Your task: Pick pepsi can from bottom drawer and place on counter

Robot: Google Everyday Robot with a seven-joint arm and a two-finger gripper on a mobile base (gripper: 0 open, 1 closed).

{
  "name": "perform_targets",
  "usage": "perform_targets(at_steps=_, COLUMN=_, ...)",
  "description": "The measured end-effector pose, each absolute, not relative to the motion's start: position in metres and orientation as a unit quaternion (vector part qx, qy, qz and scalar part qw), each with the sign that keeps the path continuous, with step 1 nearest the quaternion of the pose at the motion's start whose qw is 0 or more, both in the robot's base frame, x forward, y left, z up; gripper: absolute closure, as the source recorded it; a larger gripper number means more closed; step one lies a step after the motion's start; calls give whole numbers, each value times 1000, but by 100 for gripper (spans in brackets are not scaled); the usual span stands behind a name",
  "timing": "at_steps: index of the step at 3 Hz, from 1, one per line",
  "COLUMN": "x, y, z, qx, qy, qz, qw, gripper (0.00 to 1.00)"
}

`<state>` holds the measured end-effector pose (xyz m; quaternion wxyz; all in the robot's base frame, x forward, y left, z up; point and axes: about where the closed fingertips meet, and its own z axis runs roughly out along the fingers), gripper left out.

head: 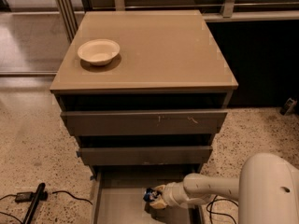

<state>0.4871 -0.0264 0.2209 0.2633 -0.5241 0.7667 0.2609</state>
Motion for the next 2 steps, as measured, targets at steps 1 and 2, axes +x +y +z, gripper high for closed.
perform_targets(at_steps=1, x=475, y=-36, z=254, qx=-535, qy=752, qz=272, qw=272, gripper=100)
perform_targets(at_steps=2, x=482, y=-69, z=319, qx=-534, qy=754, qz=262, qw=276, gripper=100)
